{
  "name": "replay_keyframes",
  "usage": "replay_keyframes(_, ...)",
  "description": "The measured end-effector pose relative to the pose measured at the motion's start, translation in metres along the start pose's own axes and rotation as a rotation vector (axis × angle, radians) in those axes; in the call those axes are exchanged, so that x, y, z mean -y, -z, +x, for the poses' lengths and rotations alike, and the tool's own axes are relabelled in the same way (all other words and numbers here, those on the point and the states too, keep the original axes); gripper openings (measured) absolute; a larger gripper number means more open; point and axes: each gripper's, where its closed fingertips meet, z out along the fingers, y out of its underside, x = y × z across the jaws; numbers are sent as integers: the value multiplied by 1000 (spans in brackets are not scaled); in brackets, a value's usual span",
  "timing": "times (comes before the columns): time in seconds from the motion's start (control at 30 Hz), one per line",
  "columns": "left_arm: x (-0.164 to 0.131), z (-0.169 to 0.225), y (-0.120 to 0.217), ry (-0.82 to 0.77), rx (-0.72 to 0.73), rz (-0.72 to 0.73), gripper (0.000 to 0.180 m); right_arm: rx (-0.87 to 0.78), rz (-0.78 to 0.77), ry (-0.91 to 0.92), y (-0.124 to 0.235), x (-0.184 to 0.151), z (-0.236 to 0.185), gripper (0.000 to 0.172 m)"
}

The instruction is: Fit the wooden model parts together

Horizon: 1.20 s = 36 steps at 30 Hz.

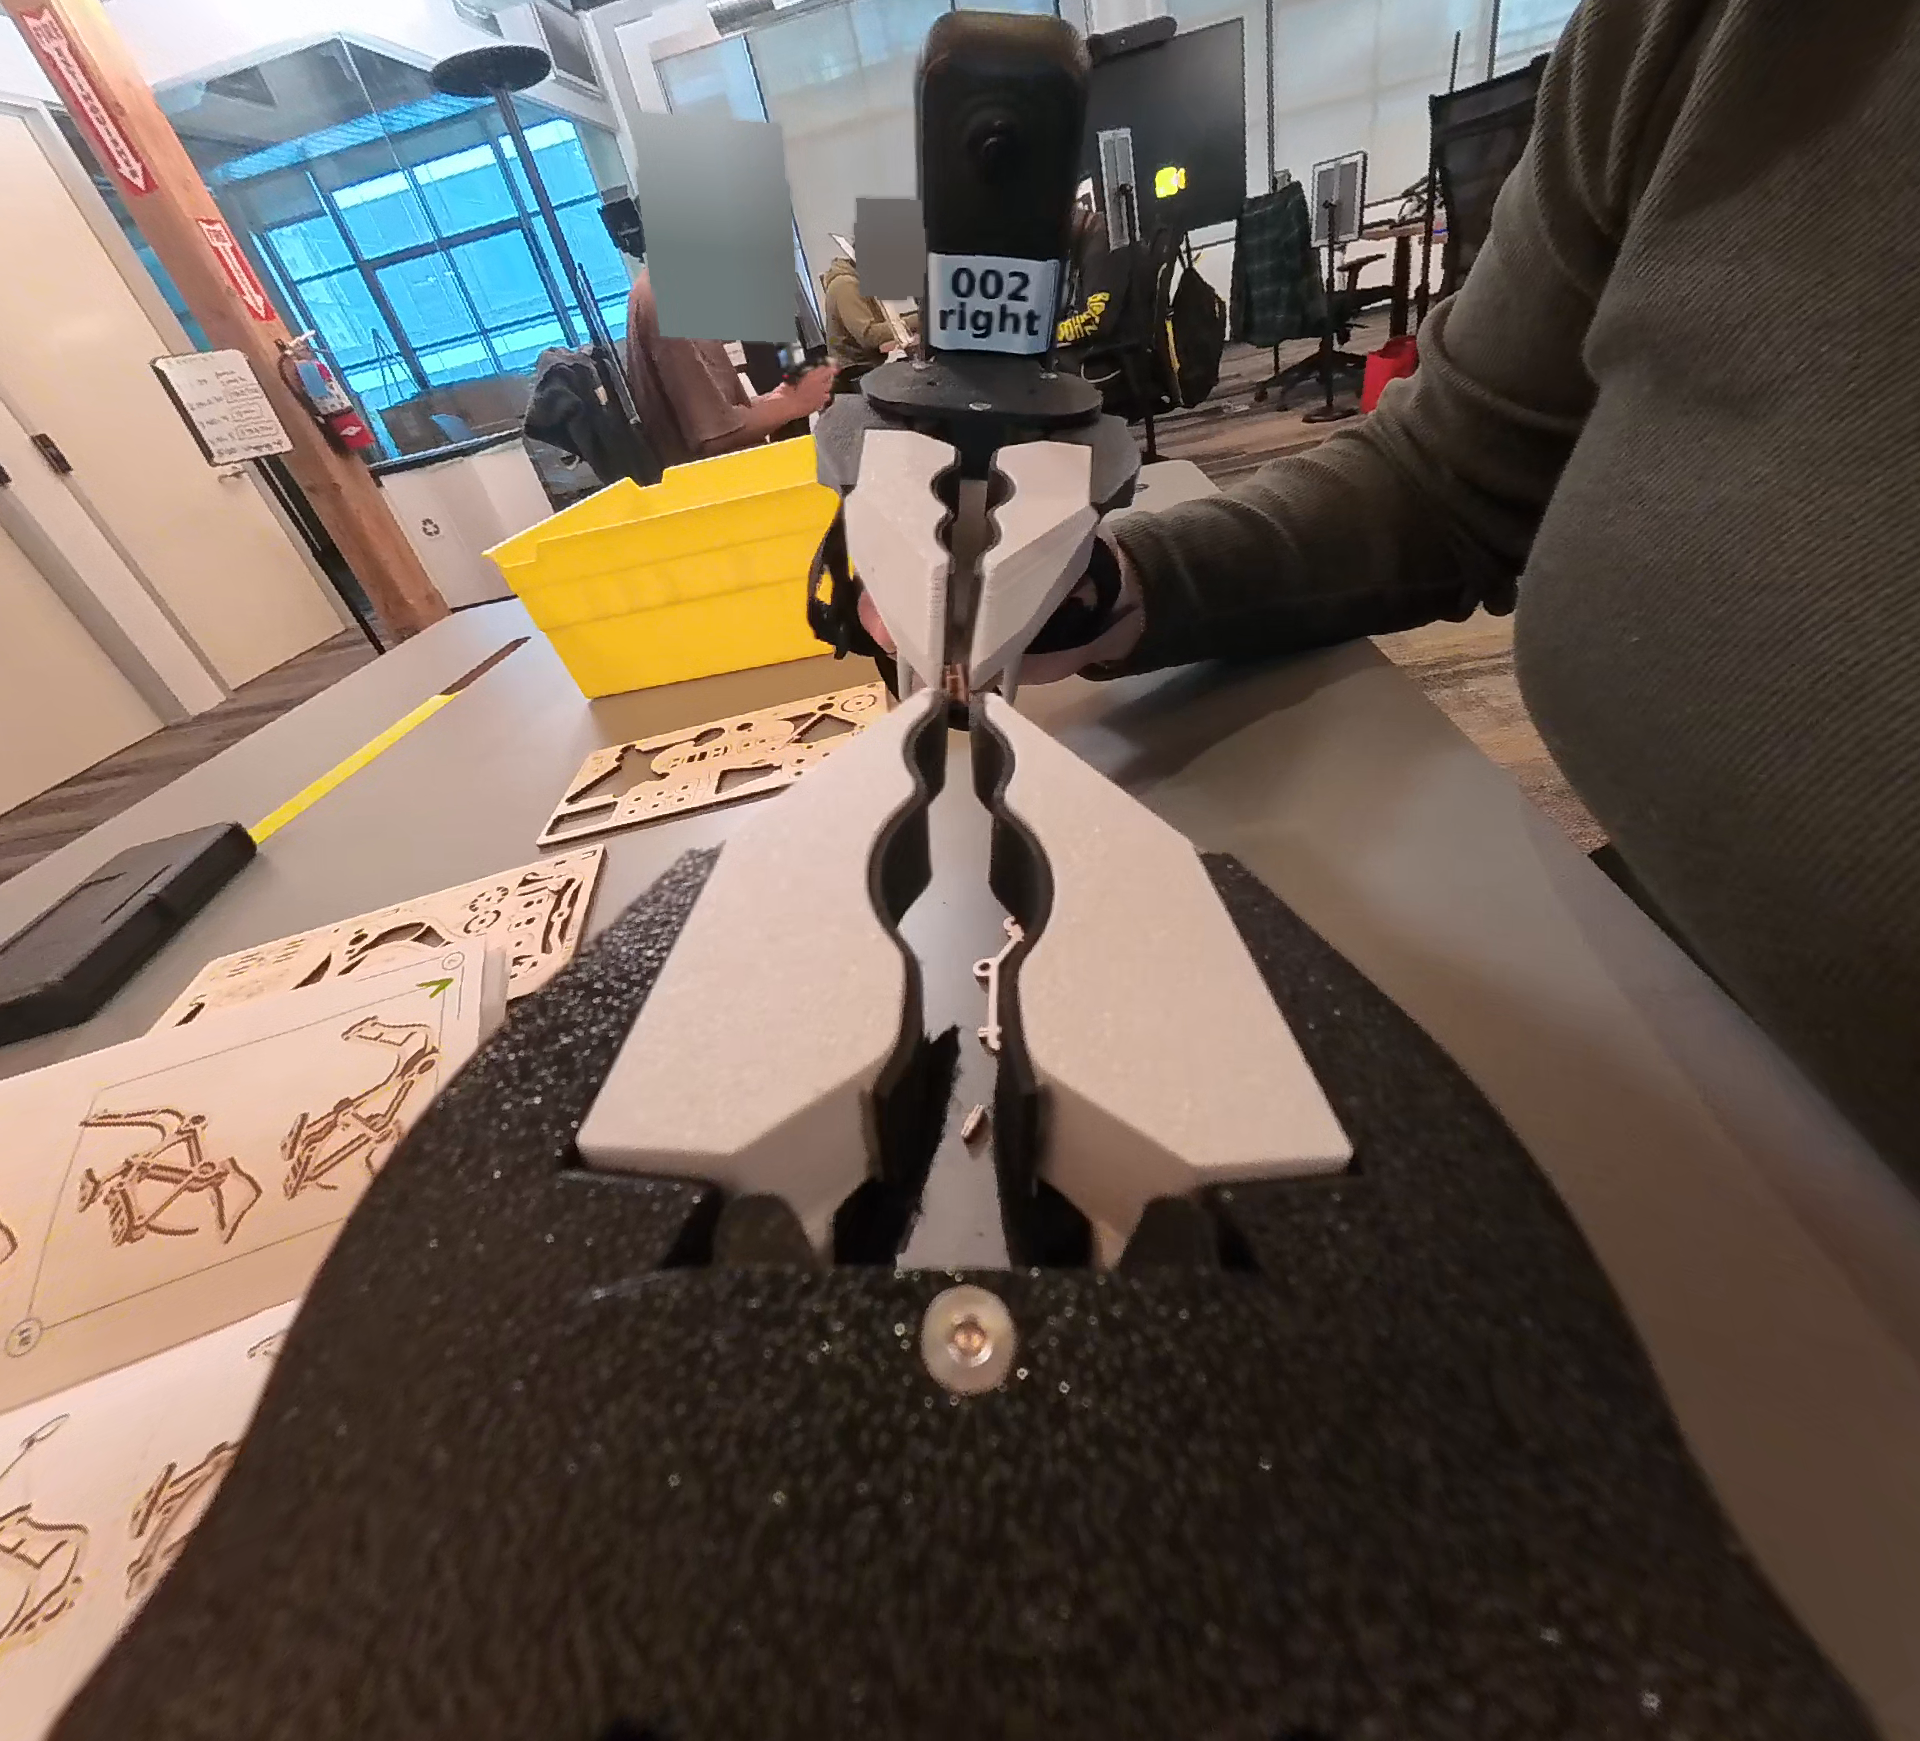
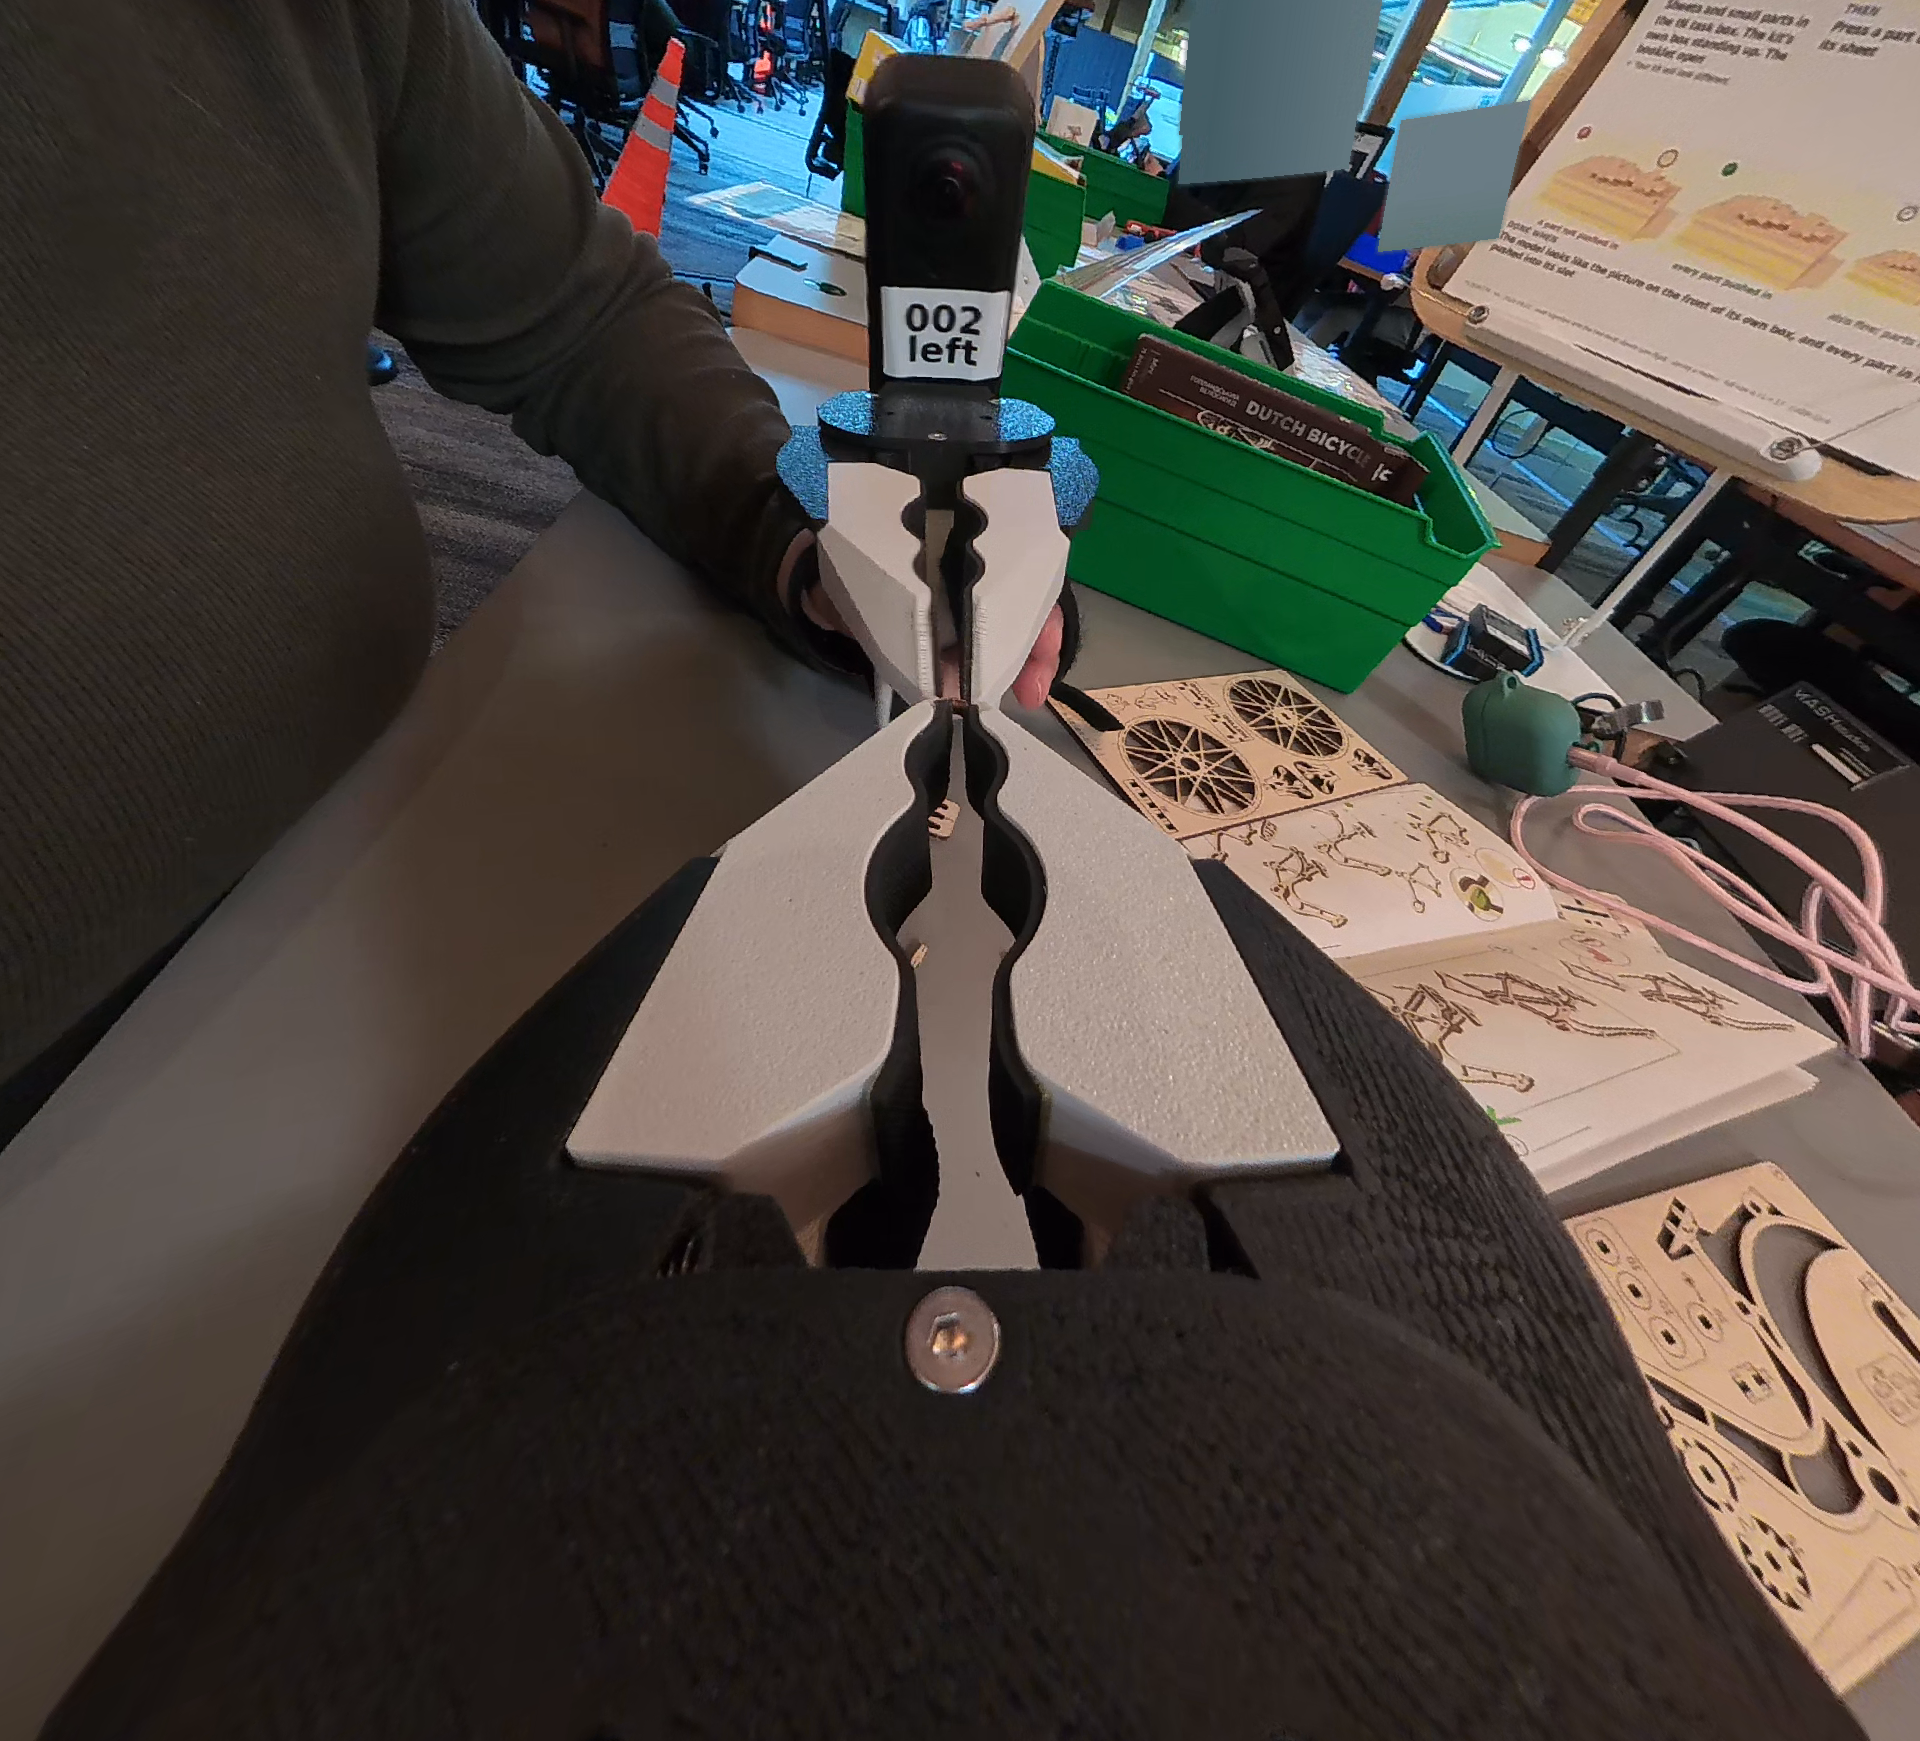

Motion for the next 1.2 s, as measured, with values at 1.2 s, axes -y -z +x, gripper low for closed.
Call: replay_keyframes(1.2, 8, -13, 6, 85, 76, 49, 11, -21, 149, -235, 2, 14, 11, 1)
